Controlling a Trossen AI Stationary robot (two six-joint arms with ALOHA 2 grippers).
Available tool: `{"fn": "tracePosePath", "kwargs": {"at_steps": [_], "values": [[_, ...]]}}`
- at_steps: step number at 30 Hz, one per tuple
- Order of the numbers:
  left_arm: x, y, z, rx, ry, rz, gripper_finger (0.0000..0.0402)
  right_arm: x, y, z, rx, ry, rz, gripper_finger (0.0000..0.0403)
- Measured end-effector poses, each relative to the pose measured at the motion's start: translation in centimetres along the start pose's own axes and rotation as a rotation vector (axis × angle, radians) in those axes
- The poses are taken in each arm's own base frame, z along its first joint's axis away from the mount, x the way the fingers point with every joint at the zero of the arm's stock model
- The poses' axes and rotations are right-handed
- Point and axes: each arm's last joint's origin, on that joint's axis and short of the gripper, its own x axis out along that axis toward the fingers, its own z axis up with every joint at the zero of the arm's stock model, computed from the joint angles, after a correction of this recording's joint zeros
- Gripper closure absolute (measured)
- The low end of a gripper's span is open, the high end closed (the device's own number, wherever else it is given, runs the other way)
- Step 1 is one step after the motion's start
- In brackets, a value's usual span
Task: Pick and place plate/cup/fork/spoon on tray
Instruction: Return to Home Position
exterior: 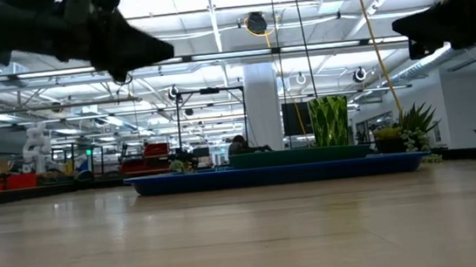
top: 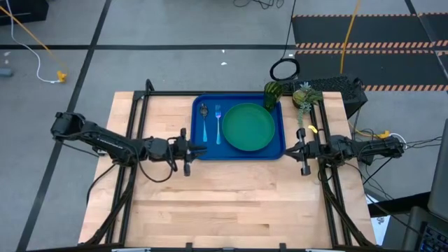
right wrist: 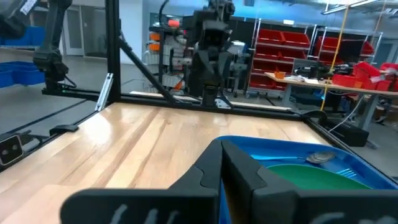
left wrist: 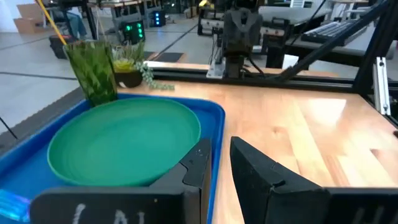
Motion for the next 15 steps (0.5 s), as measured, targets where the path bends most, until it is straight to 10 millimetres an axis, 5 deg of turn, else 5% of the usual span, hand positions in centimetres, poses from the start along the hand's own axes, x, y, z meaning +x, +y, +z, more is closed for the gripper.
{"fn": "tracePosePath", "kwargs": {"at_steps": [15], "values": [[-3.3,0.2,-4.8,0.055,-0.071,-0.189,0.0337,0.0,-0.1,0.6,0.005,-0.061,-0.006,0.0403]]}}
